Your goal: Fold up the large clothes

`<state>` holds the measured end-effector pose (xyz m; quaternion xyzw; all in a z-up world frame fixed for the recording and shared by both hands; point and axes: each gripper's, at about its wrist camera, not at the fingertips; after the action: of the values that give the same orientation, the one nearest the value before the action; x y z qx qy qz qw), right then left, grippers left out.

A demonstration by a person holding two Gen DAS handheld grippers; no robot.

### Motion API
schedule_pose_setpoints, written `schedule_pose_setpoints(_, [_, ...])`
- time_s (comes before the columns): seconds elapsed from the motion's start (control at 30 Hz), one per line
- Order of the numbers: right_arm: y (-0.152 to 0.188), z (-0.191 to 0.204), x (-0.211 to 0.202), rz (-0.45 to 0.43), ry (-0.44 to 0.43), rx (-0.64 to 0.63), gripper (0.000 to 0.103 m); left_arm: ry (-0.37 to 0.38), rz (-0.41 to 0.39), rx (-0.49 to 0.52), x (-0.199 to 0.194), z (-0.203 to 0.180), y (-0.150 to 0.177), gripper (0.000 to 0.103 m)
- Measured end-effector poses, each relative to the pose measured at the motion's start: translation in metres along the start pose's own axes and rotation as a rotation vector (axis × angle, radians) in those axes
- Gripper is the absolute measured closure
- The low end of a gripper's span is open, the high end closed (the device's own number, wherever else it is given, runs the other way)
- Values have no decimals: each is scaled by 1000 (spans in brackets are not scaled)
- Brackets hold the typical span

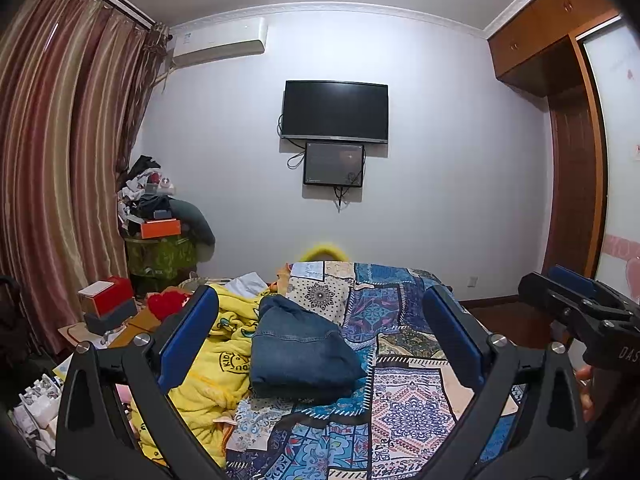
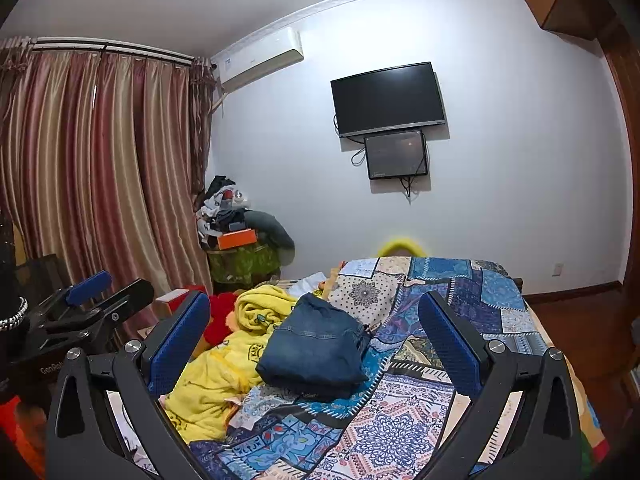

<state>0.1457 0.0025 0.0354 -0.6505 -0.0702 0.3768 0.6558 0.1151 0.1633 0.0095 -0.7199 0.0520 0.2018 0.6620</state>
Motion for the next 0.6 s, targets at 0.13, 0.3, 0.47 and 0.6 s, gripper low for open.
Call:
schedule_pose_setpoints(0.13, [-1, -1, -2, -2, 4, 2, 0, 6, 2, 9, 1, 0, -1, 0])
schedule_pose_setpoints(0.3, [-2, -1, -4, -9, 16, 3, 0, 18, 5, 16, 1, 0, -2, 0])
schedule_pose_setpoints(0.47, [-3, -2, -7, -17, 29, 12, 0, 33, 16, 29, 2, -1, -3, 0])
schedule_pose_setpoints(0.6, [-6, -2, -10, -25, 36, 15, 0, 35, 16, 32, 2, -2, -4, 0])
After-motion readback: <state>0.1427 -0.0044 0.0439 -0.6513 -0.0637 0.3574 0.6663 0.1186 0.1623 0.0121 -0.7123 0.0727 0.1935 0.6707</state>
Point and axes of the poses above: each gripper's, at about its wrist camera, not at the fingertips, and x roughly the way its jaws point, z to its left, y to its underside, and after that the axes turned 14 degrees about z, right-handed
